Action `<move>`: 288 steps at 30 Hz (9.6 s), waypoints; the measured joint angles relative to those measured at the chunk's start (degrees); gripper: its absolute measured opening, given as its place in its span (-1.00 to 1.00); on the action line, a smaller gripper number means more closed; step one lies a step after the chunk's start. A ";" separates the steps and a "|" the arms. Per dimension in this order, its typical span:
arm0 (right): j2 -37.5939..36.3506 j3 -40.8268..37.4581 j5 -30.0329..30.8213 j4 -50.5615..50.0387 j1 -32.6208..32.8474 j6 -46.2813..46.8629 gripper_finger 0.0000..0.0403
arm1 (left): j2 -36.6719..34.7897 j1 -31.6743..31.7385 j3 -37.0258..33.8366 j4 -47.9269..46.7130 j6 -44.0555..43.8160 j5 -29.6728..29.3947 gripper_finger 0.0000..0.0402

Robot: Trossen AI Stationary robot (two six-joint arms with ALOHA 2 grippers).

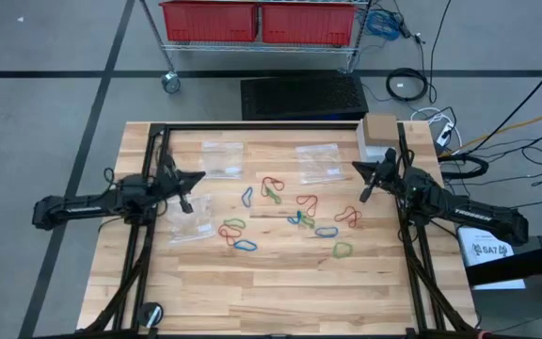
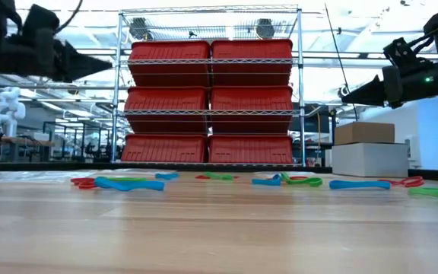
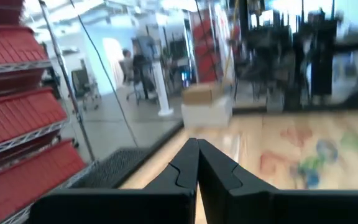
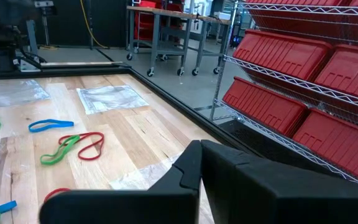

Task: Sort rubber bands
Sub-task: Open the top left transparent zip bag

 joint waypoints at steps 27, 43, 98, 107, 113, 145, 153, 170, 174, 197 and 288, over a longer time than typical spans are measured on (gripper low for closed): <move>0.00 0.00 0.00 0.00 0.00 0.00 -1.00 | 61.63 0.04 17.10 -5.29 7.85 -14.44 -0.73; 0.00 0.00 0.00 0.00 0.01 0.00 -1.00 | 78.77 6.12 25.21 -9.39 10.89 -16.56 -0.40; -0.03 0.00 0.00 0.62 0.03 4.05 -1.00 | 70.07 0.98 42.60 -17.75 -0.86 11.49 -1.00; 0.02 0.00 -0.02 12.02 0.06 9.21 -1.00 | 70.07 0.98 42.62 -16.81 -3.11 13.68 -1.00; 0.92 0.00 -4.24 16.95 0.04 19.23 -1.00 | 70.05 0.98 42.62 -16.54 -3.21 13.68 -1.00; 68.59 50.05 -16.38 0.21 10.59 10.44 -0.32 | 70.02 1.18 46.86 -12.28 -3.23 11.79 -1.00; 75.16 57.31 -19.02 -6.86 10.69 9.81 -0.15 | 70.02 1.14 46.86 -12.16 -3.20 11.78 -1.00; 81.57 61.66 -17.66 -8.40 13.18 6.86 -0.96 | 70.00 1.14 46.86 -11.68 -4.78 11.80 -1.00; 81.57 61.68 -17.62 -8.52 13.24 6.87 -0.99 | 70.00 1.14 46.86 -11.66 -4.79 11.80 -0.99; 75.68 61.68 -14.56 -10.21 13.08 4.02 -1.00 | 56.75 9.04 45.07 -6.98 -0.26 18.56 -0.45; 64.32 61.66 -10.56 -2.64 13.21 3.04 -1.00 | 55.88 15.56 25.38 41.71 -7.70 35.80 -0.44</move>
